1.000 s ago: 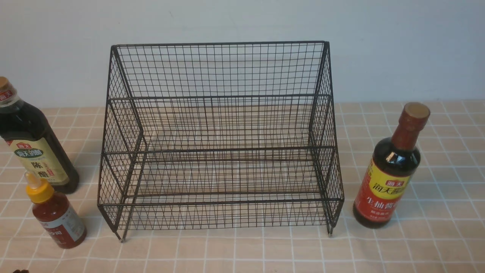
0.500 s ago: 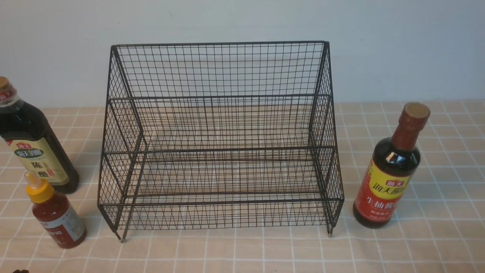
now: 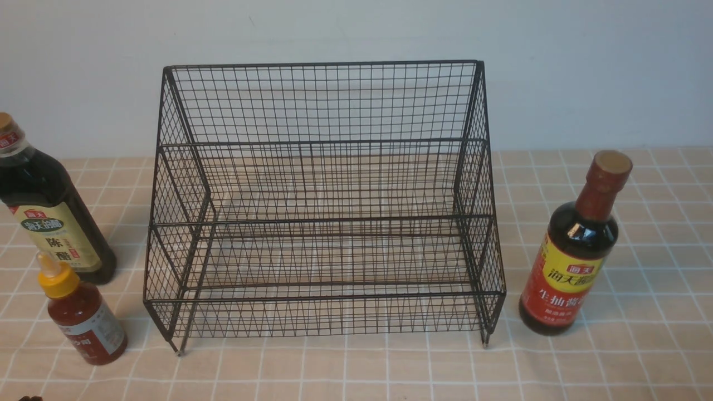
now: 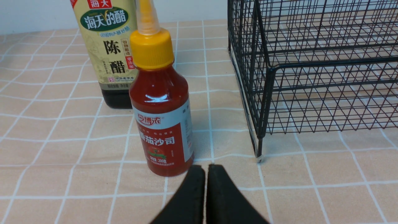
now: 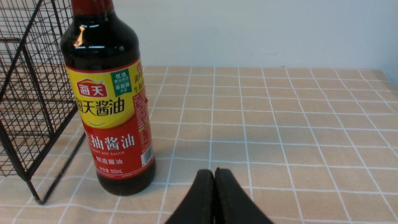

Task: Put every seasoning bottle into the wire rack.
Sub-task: Use the right arm to grab the condiment bottle closest to it

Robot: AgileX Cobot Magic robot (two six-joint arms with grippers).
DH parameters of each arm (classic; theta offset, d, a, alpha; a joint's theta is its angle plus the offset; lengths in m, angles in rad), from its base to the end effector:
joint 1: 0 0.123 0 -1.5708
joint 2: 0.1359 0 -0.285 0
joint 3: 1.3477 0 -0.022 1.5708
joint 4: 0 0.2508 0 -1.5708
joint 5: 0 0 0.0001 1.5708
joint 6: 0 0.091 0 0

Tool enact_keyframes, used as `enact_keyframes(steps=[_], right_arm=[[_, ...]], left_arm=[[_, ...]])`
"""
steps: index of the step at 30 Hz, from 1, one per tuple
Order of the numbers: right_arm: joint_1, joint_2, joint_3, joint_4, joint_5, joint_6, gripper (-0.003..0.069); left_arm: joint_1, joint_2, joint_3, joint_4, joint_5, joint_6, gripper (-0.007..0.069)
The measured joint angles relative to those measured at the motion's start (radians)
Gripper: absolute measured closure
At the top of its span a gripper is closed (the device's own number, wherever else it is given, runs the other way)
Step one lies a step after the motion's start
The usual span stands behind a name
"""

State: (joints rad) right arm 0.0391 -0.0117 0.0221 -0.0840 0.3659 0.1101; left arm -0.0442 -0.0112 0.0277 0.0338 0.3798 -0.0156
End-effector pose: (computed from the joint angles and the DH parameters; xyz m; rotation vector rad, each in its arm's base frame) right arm 0.0528 -0.0007 0.1736 0.0139 1.8586 0.0212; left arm 0.0525 -0.0012 0.1703 0.0478 1.8791 -0.0077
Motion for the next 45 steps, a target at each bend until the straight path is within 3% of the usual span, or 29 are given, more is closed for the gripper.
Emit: enact_keyframes(steps=[3, 12, 22, 25, 29, 34, 39, 45], right_arm=[[0.000, 0.000, 0.003, 0.025, -0.028, 0.014, 0.0673], [0.000, 0.000, 0.006, 0.306, -0.366, 0.145, 0.0673], [0.001, 0.000, -0.006, 0.353, -0.465, 0.237, 0.0673], [0.013, 0.012, -0.134, 0.334, -0.366, 0.280, 0.0673], [0.044, 0.170, -0.445, 0.244, -0.101, 0.260, 0.0673], [0.076, 0.544, -0.867, 0.194, 0.428, 0.110, 0.0673], [0.080, 0.866, -1.182, 0.196, 0.799, 0.010, 0.0666], [0.099, 1.134, -1.401, 0.246, 0.889, -0.102, 0.0569]], left_arm=[[0.000, 0.000, 0.000, -0.001, 0.000, 0.000, 0.0631], [0.000, 0.000, 0.000, -0.001, 0.000, 0.000, 0.0631], [0.000, 0.000, 0.000, -0.001, 0.000, 0.000, 0.0631], [0.000, 0.000, 0.000, -0.001, 0.000, 0.000, 0.0631], [0.000, 0.000, 0.000, -0.001, 0.000, 0.000, 0.0631], [0.000, 0.000, 0.000, -0.001, 0.000, 0.000, 0.0631], [0.000, 0.000, 0.000, -0.001, 0.000, 0.000, 0.0631], [0.000, 0.000, 0.000, -0.001, 0.000, 0.000, 0.0631]])
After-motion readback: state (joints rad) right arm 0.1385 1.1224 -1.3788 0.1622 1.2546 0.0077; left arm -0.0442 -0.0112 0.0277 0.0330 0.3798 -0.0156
